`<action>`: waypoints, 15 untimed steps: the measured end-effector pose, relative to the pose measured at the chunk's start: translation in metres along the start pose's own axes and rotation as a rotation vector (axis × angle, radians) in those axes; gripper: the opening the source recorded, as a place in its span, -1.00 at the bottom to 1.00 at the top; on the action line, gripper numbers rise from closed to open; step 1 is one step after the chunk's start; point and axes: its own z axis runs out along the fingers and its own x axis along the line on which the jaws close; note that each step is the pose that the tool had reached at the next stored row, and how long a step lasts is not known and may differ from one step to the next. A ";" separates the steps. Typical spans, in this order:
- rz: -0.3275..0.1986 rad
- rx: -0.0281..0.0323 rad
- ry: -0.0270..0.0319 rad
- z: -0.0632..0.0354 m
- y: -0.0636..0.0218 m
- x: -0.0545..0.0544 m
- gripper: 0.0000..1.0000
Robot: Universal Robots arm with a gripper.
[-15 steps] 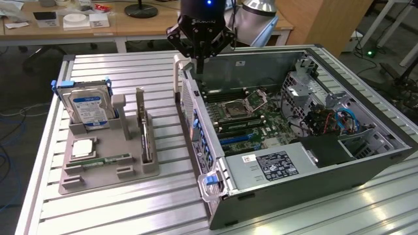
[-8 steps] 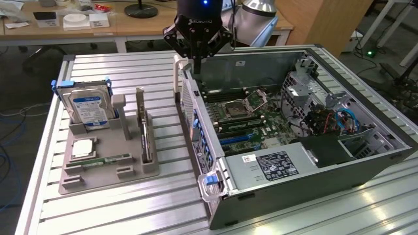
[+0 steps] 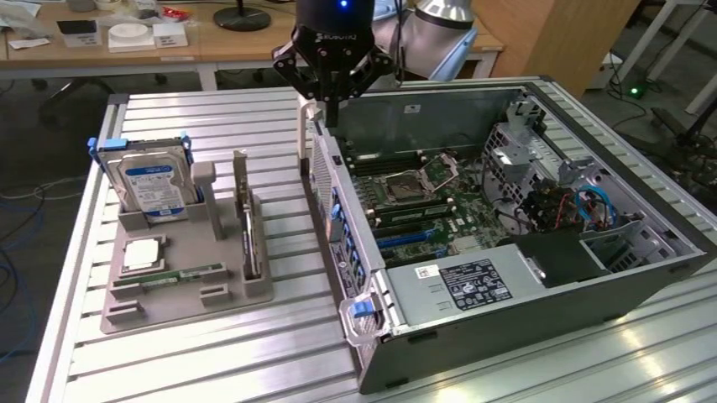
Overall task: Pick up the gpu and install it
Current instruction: 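Reach for the gpu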
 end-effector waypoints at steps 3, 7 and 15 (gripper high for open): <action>0.000 -0.0001 0.0000 -0.0001 -0.0003 0.004 -0.79; 0.000 0.0000 0.0001 -0.0003 -0.0007 0.009 -0.79; 0.000 0.0000 0.0000 -0.0005 -0.0014 0.019 -0.79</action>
